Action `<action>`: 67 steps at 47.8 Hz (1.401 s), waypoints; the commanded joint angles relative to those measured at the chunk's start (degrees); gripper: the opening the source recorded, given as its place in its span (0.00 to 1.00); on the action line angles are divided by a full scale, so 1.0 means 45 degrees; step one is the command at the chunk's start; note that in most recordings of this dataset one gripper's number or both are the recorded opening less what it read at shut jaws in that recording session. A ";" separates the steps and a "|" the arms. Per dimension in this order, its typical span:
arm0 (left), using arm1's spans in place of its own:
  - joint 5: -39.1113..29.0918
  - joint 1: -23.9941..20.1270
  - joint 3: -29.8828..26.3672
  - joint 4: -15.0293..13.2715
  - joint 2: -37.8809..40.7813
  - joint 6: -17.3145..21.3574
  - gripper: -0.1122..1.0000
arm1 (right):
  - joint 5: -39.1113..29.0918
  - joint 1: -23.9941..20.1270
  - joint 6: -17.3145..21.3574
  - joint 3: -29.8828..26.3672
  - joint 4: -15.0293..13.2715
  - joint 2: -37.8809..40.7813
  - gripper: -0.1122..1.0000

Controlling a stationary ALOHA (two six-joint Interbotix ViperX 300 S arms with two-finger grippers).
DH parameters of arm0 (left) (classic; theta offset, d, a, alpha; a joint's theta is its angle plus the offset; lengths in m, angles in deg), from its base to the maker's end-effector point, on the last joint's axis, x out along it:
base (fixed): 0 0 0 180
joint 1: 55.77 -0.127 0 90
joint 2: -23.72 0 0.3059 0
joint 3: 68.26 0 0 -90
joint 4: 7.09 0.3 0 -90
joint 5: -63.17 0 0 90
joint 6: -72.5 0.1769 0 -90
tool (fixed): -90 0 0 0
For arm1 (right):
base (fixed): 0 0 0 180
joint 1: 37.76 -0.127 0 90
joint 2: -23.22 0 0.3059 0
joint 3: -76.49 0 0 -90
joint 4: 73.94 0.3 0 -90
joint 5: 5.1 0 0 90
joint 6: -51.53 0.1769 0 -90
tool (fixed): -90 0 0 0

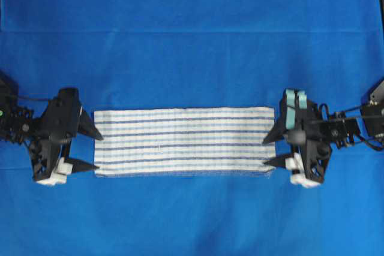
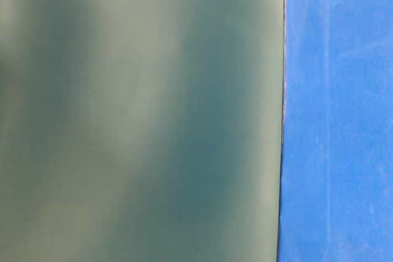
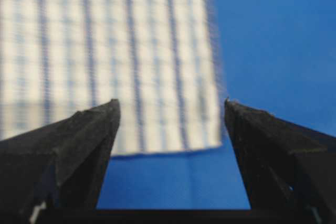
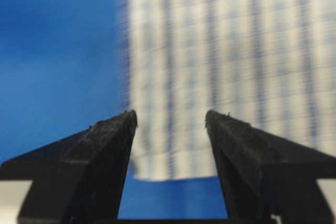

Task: Fold the blue towel.
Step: 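Grasp the folded strip's left and right ends with both grippers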

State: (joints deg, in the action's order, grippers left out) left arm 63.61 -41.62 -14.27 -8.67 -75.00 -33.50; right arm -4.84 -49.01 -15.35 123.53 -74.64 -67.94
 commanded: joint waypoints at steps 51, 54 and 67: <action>0.1211 -0.2988 0.0234 0.0000 0.2422 0.1191 0.72 | -0.0039 0.3203 0.0078 -0.0020 -0.1309 0.1719 0.62; 0.1035 -0.3047 0.0254 0.0000 0.2402 0.1172 0.68 | -0.0039 0.3184 0.0078 -0.0039 -0.1309 0.1719 0.61; 0.0586 -0.3047 0.0195 0.0000 0.2422 0.1035 0.15 | -0.0078 0.2852 -0.0039 -0.0039 -0.1367 0.1719 0.15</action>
State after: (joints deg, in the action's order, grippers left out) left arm 66.59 -55.24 -13.04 -8.67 -63.66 -28.58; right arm -5.36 -35.74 -15.44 123.97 -80.62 -59.77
